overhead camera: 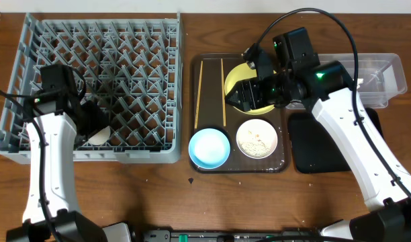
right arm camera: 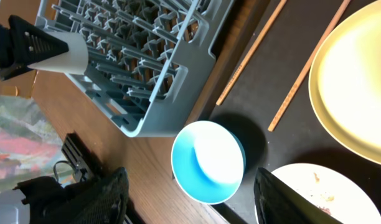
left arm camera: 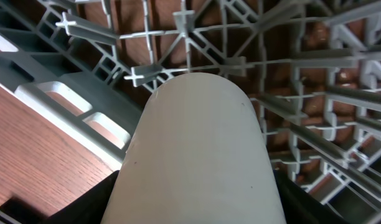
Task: Sort waste into correct bins and load items into the dishwasher
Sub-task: 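Lower the white cup with the left gripper into the dish rack and release, then reach the right gripper to the white bowl of rice and grasp its rim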
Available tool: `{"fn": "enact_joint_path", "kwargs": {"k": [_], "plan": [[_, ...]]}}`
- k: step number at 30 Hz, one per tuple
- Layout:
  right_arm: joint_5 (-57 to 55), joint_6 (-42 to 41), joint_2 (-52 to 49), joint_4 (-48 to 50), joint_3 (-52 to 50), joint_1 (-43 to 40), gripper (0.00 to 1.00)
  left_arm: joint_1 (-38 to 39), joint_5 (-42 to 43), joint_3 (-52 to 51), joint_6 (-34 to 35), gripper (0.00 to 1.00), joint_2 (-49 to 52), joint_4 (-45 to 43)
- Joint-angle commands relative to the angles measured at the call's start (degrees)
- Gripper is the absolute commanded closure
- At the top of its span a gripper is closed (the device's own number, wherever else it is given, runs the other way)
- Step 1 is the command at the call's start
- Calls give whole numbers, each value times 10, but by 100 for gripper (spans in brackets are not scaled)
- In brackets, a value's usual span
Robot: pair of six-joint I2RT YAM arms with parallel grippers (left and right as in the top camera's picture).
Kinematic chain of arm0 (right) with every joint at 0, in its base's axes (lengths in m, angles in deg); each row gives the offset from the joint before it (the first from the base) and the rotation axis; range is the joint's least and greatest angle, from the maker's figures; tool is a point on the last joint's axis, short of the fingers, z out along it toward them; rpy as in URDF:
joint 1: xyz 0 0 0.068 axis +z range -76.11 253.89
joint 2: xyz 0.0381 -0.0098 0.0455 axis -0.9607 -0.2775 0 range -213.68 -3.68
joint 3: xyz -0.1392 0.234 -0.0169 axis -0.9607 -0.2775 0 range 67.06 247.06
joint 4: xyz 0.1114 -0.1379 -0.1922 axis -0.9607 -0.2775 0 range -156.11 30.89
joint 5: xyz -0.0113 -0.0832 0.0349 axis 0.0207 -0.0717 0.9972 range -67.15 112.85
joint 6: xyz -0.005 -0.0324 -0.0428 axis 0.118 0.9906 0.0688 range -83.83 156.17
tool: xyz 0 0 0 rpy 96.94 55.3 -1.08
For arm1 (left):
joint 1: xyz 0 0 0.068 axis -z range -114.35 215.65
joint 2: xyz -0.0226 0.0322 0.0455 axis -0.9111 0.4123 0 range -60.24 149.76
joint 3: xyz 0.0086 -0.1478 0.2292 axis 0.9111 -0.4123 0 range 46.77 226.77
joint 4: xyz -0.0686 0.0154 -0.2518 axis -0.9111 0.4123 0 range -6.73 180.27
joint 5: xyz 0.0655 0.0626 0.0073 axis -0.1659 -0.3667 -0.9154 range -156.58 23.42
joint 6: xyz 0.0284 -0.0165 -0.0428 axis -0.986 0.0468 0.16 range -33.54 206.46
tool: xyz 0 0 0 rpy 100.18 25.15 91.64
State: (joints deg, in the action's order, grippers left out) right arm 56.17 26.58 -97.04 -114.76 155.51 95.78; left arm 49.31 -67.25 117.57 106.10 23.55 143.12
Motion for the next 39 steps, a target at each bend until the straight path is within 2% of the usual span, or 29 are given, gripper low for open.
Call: {"fn": "enact_joint_path", "kwargs": {"k": [1,2,4,5,11,21,26,28,31,33,36,39], "plan": [[-3,11,1,-3,6,3,38,-12,-17,10,-1,50,8,1],[-3,11,1,-3,6,3,38,-14,-17,10,0,46,11,0],[-3,11,1,-2,6,3,38,-16,-15,10,0,28,16,-2],[-3,11,1,-2,6,3,38,-16,-15,10,0,25,16,-4],[-3,11,1,0,6,3,39,-16,-9,12,-1,18,5,-10],[-5,11,1,1,6,3,38,-16,97,43,-21,20,-64,-10],[-11,11,1,1,6,3,38,-13,143,43,-52,31,-96,19],[-23,10,1,1,6,3,39,-5,186,43,-78,34,-104,30],[-52,-8,1,0,6,5,40,17,273,43,-121,33,-118,35],[-80,-29,1,-5,6,10,44,41,313,43,-138,34,-130,33],[-131,-51,0,-19,3,28,50,85,331,43,-154,33,-150,33],[-191,-60,-7,-30,-5,60,51,130,330,43,-165,32,-163,33]]}}
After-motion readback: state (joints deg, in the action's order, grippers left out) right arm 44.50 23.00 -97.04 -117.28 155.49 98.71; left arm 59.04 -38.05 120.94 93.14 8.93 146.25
